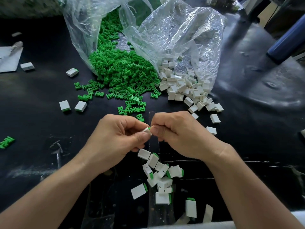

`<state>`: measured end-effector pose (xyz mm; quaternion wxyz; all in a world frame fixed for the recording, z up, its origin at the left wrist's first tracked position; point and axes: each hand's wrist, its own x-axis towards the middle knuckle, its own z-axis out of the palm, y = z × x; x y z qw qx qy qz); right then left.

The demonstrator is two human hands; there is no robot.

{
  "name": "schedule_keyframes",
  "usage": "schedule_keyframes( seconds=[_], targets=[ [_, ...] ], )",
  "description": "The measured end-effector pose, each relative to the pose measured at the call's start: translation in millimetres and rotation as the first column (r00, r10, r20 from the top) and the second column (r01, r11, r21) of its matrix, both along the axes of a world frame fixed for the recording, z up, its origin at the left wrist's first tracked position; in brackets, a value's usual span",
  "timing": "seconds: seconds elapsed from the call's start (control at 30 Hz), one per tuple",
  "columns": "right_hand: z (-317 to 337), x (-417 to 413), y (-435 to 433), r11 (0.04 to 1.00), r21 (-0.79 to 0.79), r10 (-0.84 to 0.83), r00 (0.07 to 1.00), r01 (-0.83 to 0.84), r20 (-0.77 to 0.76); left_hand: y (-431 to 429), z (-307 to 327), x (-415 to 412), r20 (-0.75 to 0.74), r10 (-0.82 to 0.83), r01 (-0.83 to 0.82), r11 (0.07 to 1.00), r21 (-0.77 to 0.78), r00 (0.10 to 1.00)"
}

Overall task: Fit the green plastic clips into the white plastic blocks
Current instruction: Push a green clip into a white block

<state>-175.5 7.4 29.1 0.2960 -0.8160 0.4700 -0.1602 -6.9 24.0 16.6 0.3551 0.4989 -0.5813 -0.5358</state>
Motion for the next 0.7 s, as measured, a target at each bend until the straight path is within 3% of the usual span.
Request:
schedule_keyframes(
  seconds=[0.4,0.7],
  targets=[
    [7.2,-1.1,1.3,0.988,0.001,0.15,0.965,-0.154,-0.214,2.1,-2.7,3.8,0.232,-0.115,0.142,0.984,-0.103,0.966],
    [5.0,-0.4,3.5,0.979,-0.043,0.185,0.952,-0.201,-0.243,2.4,-0.5,5.9,0.305,-0.149,0.208,0.964,-0.168,0.94]
  ],
)
